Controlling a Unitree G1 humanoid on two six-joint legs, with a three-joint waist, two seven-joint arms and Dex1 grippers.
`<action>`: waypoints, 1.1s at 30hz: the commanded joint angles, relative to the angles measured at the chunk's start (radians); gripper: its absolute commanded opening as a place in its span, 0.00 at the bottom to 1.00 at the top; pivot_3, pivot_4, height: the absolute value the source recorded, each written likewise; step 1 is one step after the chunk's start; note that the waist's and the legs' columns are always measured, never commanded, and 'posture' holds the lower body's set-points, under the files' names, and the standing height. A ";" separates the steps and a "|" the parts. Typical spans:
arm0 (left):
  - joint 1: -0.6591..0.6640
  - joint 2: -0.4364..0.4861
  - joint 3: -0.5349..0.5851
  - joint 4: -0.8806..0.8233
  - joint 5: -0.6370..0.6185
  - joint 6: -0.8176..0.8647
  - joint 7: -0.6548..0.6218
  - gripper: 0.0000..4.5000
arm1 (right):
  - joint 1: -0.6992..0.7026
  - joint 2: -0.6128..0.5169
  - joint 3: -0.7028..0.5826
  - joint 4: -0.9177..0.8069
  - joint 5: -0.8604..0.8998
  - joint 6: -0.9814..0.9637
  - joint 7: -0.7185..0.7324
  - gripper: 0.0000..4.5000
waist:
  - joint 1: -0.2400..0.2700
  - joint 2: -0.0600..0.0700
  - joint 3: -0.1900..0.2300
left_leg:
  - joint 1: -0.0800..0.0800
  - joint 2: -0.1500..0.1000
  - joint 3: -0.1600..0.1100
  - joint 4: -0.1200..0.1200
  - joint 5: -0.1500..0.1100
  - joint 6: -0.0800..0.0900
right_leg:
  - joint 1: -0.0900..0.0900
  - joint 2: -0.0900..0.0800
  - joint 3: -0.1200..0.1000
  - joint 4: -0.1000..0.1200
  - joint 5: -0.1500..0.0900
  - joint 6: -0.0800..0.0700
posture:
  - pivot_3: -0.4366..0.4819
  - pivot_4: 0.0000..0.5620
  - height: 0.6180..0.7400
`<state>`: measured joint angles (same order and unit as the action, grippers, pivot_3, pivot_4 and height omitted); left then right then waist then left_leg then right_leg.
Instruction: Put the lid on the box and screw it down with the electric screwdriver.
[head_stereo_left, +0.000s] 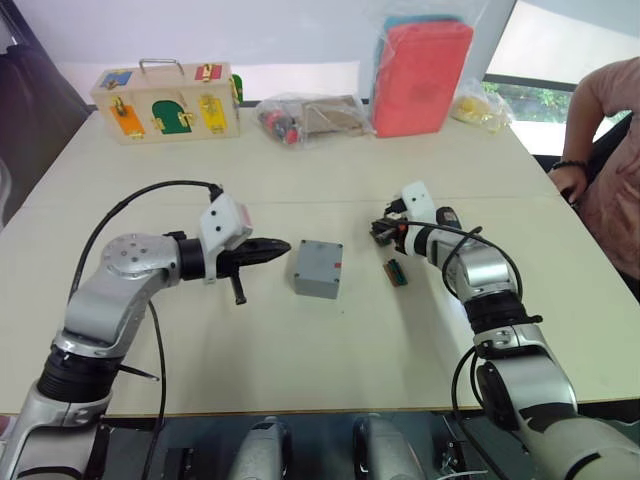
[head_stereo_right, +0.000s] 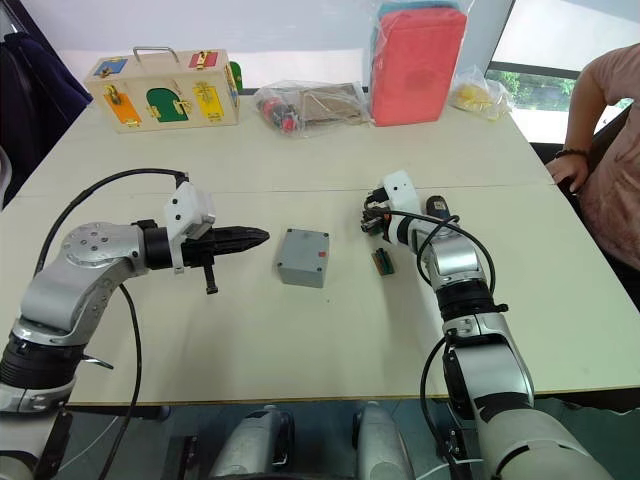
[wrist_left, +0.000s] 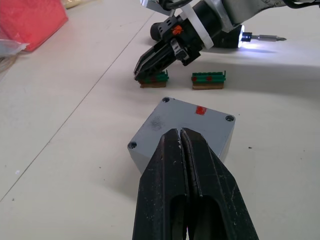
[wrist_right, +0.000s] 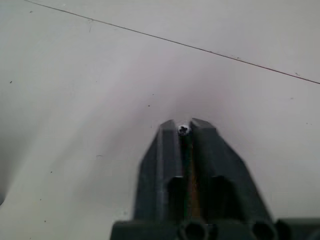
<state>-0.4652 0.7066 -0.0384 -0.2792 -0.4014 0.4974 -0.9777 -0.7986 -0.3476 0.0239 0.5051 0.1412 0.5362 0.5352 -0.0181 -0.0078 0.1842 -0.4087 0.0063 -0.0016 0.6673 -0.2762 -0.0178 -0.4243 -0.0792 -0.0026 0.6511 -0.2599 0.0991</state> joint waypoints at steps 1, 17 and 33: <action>-0.005 0.001 0.002 -0.023 0.000 -0.007 0.005 0.00 | -0.020 -0.007 -0.027 -0.022 0.009 -0.014 -0.002 0.00 | 0.000 0.000 0.000 | 0.000 0.000 0.000 0.000 0.000 0.000 | 0.000 0.000 0.000 0.000 0.000 0.000 | 0.48 0.27 0.92; 0.002 0.008 0.000 -0.014 -0.002 -0.012 0.003 0.00 | -0.020 -0.076 -0.023 -0.338 0.104 0.174 0.111 0.00 | 0.001 0.000 0.000 | 0.000 0.000 0.000 0.000 0.000 0.000 | 0.000 0.000 0.000 0.000 0.000 0.000 | 0.48 0.27 0.92; 0.013 0.017 0.008 -0.018 -0.002 -0.016 0.000 0.00 | 0.113 -0.081 0.086 -0.710 0.238 0.436 0.130 0.00 | 0.004 0.000 0.000 | 0.000 0.000 -0.001 0.000 0.000 0.000 | 0.000 0.000 0.000 0.000 0.000 0.000 | 0.48 0.27 0.92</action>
<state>-0.4441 0.7095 -0.0546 -0.2760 -0.4013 0.4929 -0.9789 -0.6747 -0.4371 0.1149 -0.1902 0.3757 0.9950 0.6734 -0.0140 -0.0078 0.1842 -0.4088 0.0062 -0.0024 0.6675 -0.2763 -0.0177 -0.4242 -0.0792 -0.0028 0.6514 -0.2599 0.0991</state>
